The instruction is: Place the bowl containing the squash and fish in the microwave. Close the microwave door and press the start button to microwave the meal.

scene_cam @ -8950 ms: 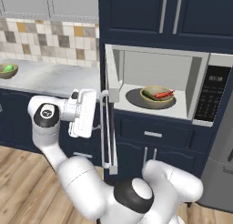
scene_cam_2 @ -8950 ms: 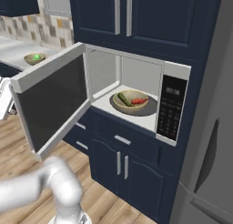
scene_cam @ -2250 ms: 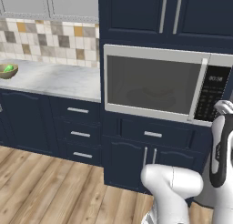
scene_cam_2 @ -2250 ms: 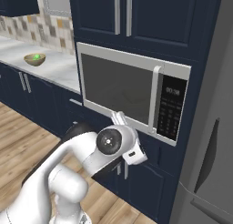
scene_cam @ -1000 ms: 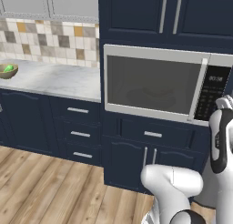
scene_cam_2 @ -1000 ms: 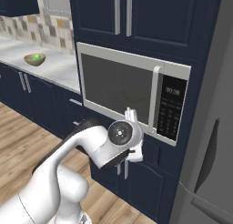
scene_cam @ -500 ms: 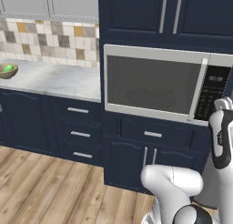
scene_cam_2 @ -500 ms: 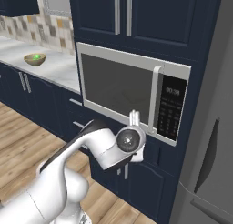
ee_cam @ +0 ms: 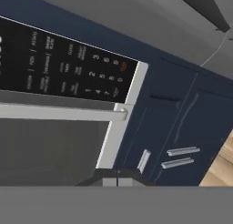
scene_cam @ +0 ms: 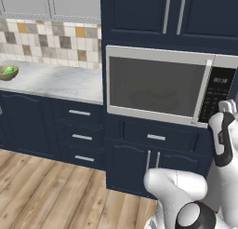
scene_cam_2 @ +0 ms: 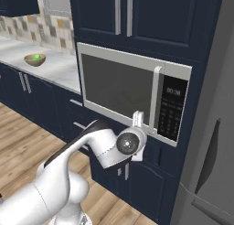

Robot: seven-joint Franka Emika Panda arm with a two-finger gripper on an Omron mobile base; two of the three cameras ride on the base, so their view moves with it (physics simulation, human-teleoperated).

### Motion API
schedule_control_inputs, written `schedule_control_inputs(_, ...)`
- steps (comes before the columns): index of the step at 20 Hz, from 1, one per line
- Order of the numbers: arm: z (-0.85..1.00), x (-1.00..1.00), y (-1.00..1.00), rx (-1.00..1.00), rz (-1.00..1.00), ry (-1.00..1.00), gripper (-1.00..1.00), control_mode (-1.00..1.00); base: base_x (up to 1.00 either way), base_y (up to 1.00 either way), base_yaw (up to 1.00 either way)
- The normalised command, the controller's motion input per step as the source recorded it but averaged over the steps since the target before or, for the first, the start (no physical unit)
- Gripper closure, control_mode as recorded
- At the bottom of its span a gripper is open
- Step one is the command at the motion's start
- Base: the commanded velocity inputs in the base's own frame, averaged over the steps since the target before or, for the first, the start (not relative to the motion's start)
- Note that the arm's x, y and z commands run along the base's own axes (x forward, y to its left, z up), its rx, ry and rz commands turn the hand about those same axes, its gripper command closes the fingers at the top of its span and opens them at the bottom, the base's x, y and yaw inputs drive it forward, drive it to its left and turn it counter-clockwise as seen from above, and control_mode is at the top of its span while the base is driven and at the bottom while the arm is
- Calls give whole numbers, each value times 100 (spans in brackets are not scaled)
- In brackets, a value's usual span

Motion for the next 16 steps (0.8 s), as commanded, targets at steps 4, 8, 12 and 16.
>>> schedule_control_inputs(4, -12, 16, -24, 0, -11, 0, 100, -100, 0, 0, 0)
schedule_control_inputs(8, -17, 8, -25, 0, -7, 0, 100, -100, 0, 0, 0)
schedule_control_inputs(12, -4, 25, -5, 3, -1, -1, 100, -100, 0, 0, 0)
schedule_control_inputs(16, -1, 20, 0, 5, 0, -4, 100, -100, 0, 0, 0)
